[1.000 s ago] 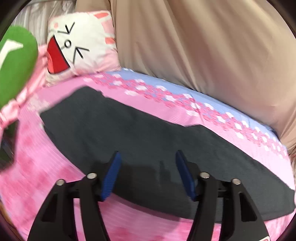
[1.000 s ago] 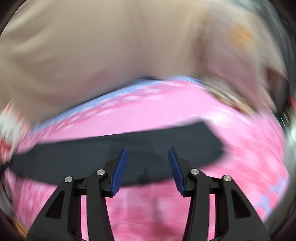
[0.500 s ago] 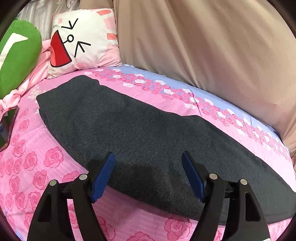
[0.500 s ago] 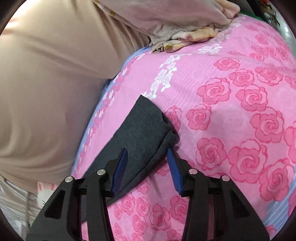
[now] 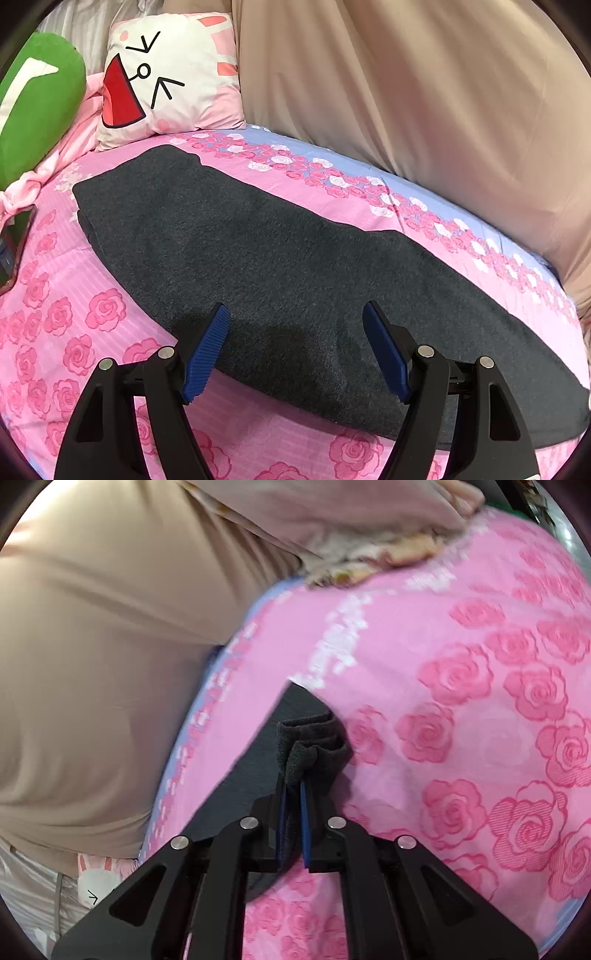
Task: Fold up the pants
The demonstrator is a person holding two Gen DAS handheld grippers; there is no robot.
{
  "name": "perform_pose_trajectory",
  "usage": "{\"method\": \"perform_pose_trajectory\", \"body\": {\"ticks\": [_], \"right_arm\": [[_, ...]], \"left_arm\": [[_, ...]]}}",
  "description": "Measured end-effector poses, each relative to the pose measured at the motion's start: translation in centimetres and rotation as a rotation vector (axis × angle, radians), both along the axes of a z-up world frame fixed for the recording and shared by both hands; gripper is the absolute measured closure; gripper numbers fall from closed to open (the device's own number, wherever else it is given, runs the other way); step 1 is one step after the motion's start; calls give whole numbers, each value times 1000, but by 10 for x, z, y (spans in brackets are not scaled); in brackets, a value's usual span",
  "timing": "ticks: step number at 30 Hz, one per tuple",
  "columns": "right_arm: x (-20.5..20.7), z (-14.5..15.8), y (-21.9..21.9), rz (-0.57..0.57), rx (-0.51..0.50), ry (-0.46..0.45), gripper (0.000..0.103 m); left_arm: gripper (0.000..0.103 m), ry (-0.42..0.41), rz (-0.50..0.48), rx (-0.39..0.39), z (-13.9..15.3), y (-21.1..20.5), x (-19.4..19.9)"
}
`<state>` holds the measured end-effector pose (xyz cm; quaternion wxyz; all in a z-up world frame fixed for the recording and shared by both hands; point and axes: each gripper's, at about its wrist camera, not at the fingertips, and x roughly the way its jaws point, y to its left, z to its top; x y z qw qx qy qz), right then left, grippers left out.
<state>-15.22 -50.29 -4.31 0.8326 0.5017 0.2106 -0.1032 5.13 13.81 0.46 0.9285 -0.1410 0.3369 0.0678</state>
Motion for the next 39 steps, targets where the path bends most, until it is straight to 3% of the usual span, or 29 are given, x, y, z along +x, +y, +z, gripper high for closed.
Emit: {"method": "perform_pose_trajectory", "body": {"ticks": [3, 6, 9, 13, 16, 18, 20, 22, 23, 24, 29, 31, 32, 33, 34, 37, 39], "right_arm": [[17, 40, 42, 113, -64, -114, 98], [59, 95, 133, 319, -244, -165, 98], [101, 114, 236, 546, -353, -179, 98], [140, 80, 366, 829, -413, -115, 96], [150, 40, 429, 895, -532, 4, 95], [146, 38, 443, 883, -627, 45, 95], [138, 52, 436, 840, -633, 11, 89], [134, 59, 433, 833, -650, 21, 73], [131, 60, 434, 828, -666, 24, 55], [131, 60, 435, 826, -678, 27, 47], [141, 53, 456, 872, -732, 59, 47], [146, 43, 468, 894, -757, 84, 52], [149, 39, 472, 902, -767, 96, 64], [152, 38, 473, 909, -758, 103, 83], [153, 41, 470, 900, -742, 94, 90], [151, 72, 447, 849, -620, -11, 94], [146, 94, 439, 811, -609, -72, 94]], "left_arm": [[31, -4, -3, -27, 0, 3, -1], [31, -13, -12, -50, 0, 6, -2], [31, -16, -22, -79, 0, 9, -3], [31, -11, -41, -121, -2, 14, -3], [31, -2, -60, -148, -4, 16, -2], [30, -6, -70, -162, -5, 17, -2], [29, -8, -84, -170, -5, 17, -2], [29, -4, -96, -156, -5, 14, -2], [29, -4, -105, -150, -5, 12, -1], [29, -5, -120, -139, -4, 9, -1], [27, -6, -187, -67, 0, -10, -3], [27, -9, -191, -62, 0, -11, -3], [26, -9, -190, -66, 0, -9, -3], [26, -10, -187, -73, 0, -7, -3], [26, -10, -182, -85, -1, -5, -3], [26, -14, -172, -114, -2, 1, -4], [26, -11, -170, -127, -2, 3, -3]]}}
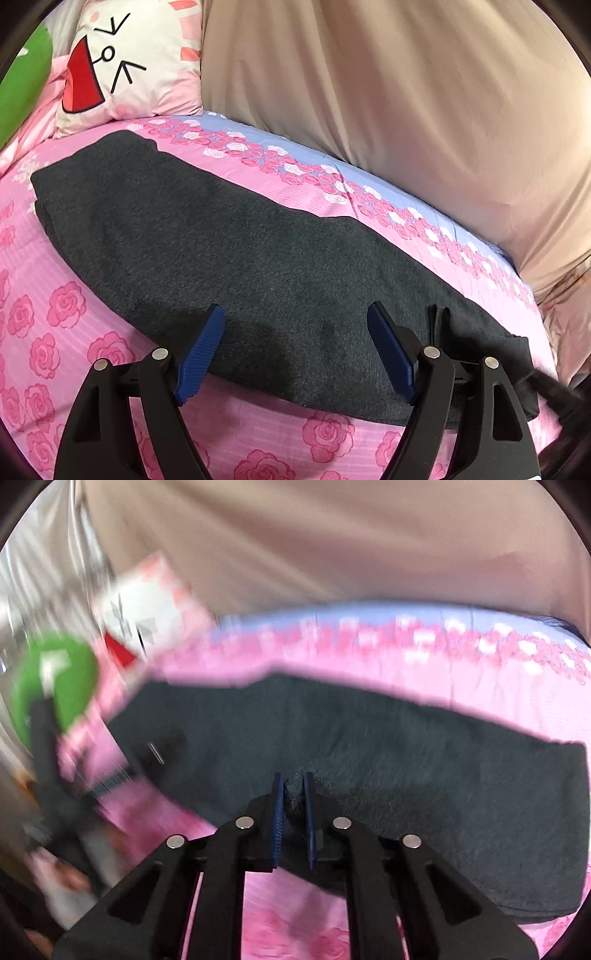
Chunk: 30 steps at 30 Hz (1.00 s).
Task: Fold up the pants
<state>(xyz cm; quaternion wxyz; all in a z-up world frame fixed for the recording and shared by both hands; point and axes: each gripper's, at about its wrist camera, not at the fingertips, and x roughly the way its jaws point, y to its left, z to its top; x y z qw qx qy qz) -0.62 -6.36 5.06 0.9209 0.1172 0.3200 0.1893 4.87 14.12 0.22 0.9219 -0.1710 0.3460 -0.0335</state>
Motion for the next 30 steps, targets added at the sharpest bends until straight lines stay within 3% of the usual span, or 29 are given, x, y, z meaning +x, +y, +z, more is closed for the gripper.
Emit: {"method": "perform_pose_trajectory", "body": {"ticks": [1, 3, 4, 6, 7, 9, 12, 14, 17, 19, 20, 22, 23, 28, 30], "right_arm": [[-1, 10, 1, 9, 0, -27, 94], [7, 5, 13, 75, -15, 9, 91], [17, -13, 24, 127, -42, 84, 89], [27, -49, 36, 121, -133, 192, 87], [18, -55, 30, 101, -97, 151, 87], [6, -51, 20, 86, -51, 150, 61], [-8, -40, 8, 45, -50, 108, 55], [-7, -38, 15, 35, -132, 94, 55], [6, -49, 24, 55, -130, 133, 56], [15, -59, 34, 45, -198, 126, 56], [16, -61, 37, 44, -226, 125, 58], [16, -58, 40, 20, -301, 108, 80], [16, -56, 38, 11, -306, 105, 90], [12, -11, 29, -1, -151, -4, 91], [29, -22, 46, 86, -146, 72, 84]], "left_arm": [[26, 3, 0, -5, -1, 1, 1], [26, 3, -1, -4, -1, 1, 1], [26, 3, -1, -3, -1, 1, 1], [26, 5, -1, -5, -1, 1, 1], [26, 4, 1, -8, -1, 1, 1], [26, 1, 11, -25, -1, 4, 0], [26, 4, 17, -47, -3, 8, 0], [26, 5, 19, -45, -3, 7, 0], [26, 0, 19, -38, -2, 6, -1], [26, -5, 22, -46, -2, 7, -2], [26, -8, 28, -55, -1, 10, -3], [26, -20, 48, -87, -1, 17, -6], [26, -26, 59, -104, -1, 22, -7], [26, -36, 105, -196, -3, 39, -11], [26, -36, 102, -184, -2, 36, -10]]}}
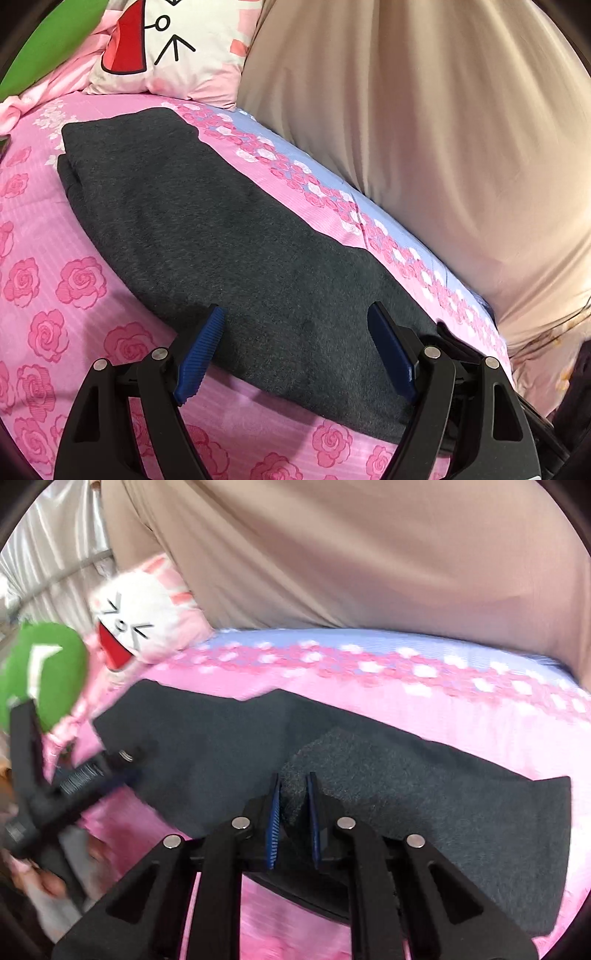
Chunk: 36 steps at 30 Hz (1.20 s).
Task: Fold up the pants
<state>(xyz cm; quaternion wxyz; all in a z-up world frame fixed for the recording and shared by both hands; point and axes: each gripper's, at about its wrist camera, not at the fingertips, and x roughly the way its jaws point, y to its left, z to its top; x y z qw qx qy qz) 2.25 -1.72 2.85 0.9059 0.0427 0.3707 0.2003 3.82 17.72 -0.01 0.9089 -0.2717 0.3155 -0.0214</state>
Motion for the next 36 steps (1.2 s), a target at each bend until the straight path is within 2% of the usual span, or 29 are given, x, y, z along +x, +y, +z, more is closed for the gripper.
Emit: {"method": "perform_pose_trajectory", "body": {"ticks": [1, 2, 4, 5, 7, 8, 10, 12, 13, 14, 16, 18, 21, 22, 23, 24, 25, 26, 29, 31, 36], "right_arm": [[11, -18, 11, 39, -32, 75, 82], [14, -31, 15, 37, -62, 106, 80], [-3, -28, 6, 19, -38, 34, 70], [-13, -22, -7, -9, -17, 16, 59], [-43, -1, -56, -104, 62, -58, 49], [-55, 6, -81, -158, 86, -80, 40], [-81, 13, -146, -316, 136, -93, 35], [-98, 4, -196, -440, 182, -43, 28], [-105, -8, -222, -503, 218, 3, 28], [-107, -19, -238, -537, 255, 40, 28], [-107, -42, -253, -534, 334, 100, 28], [-100, -51, -249, -495, 369, 138, 32], [-83, -52, -236, -410, 418, 168, 31], [-76, -53, -234, -418, 421, 176, 31], [-69, -53, -233, -408, 448, 178, 44], [-65, -57, -232, -382, 487, 199, 83], [-60, -62, -231, -368, 551, 221, 82], [-60, -60, -229, -368, 559, 204, 82], [-77, -36, -243, -397, 530, 76, 85], [-88, -27, -263, -412, 550, 37, 86], [-105, -19, -293, -508, 462, -25, 88]], "left_arm": [[26, 0, -1, 6, 0, 2, 0], [26, 0, -4, 11, 0, 1, 0], [26, -2, -7, 13, 0, 1, -1], [26, -3, -9, 11, 1, 1, -1], [26, -4, -11, 0, 0, 3, -1], [26, -2, -12, 1, 0, 2, -1], [26, 0, -18, 12, 0, -1, 0], [26, -2, -29, 32, 1, -5, 0], [26, -2, -35, 46, 2, -8, 1], [26, -2, -38, 56, 2, -10, 1], [26, -2, -38, 74, 3, -13, 1], [26, -2, -33, 85, 4, -14, 1], [26, -5, -28, 83, 4, -13, 0], [26, -4, -25, 80, 4, -13, 0], [26, -2, -23, 78, 4, -12, 0], [26, -2, -22, 75, 4, -11, 0], [26, -1, -22, 70, 4, -10, 0], [26, 3, -20, 65, 4, -10, 1], [26, 22, 3, 37, 5, -5, -2], [26, 32, 2, 11, 7, -4, -9], [26, 37, -4, 53, 13, -11, -24]]}}
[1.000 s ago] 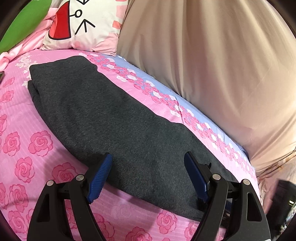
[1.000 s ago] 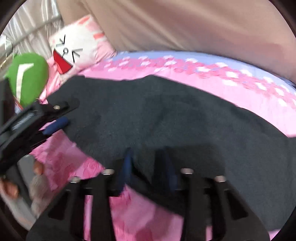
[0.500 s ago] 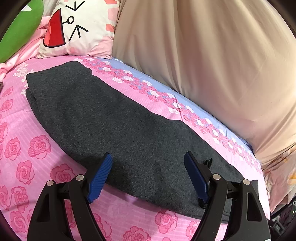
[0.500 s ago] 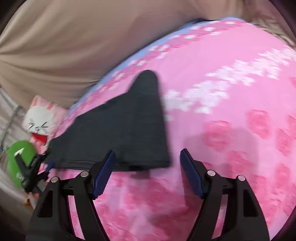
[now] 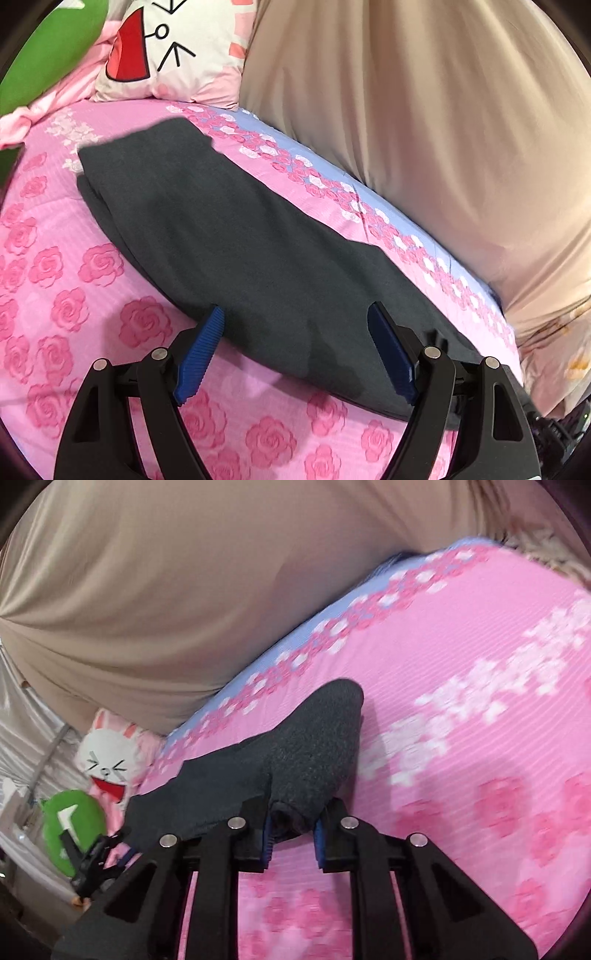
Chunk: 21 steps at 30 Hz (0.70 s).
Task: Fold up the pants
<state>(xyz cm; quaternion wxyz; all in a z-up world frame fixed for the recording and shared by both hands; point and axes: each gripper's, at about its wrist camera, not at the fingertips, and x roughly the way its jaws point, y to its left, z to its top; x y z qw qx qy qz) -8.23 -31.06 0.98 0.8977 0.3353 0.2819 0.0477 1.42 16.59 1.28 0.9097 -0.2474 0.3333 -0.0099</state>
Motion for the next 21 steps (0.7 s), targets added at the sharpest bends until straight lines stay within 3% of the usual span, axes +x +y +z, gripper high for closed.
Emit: {"method": "perform_pose_trajectory", "body": {"ticks": [3, 7, 8, 9, 10, 12, 13, 14, 15, 16, 18, 21], "right_arm": [[-25, -6, -49, -99, 10, 15, 88], [-65, -17, -99, -227, -41, 62, 86], [-71, -23, -107, -233, -59, 97, 82], [-74, -26, -110, -248, -80, 128, 69], [-83, -25, -108, -327, -154, 177, 63], [-94, -11, -94, -378, -284, 169, 62], [-98, 4, -77, -351, -334, 111, 62], [-99, 14, -62, -320, -358, 60, 55], [-94, 23, -43, -256, -369, 18, 45], [-79, 29, -15, -132, -369, -5, 44], [-43, 25, 38, 87, -350, 11, 47], [-6, 5, 78, 222, -354, 79, 54]], "left_arm": [[26, -13, -26, 0, 7, -7, -7], [26, -33, -64, 102, 13, -33, -9], [26, -32, -71, 107, 12, -37, -7], [26, -29, -76, 104, 10, -40, -5], [26, -18, -83, 91, 5, -44, -1], [26, 3, -87, 77, -2, -48, 5], [26, 18, -84, 81, -6, -52, 9], [26, 24, -82, 90, -7, -53, 10], [26, 21, -82, 102, -7, -55, 11], [26, 15, -85, 107, -7, -55, 11], [26, 15, -92, 114, -8, -56, 10], [26, -5, -98, 116, -8, -57, 6]]}}
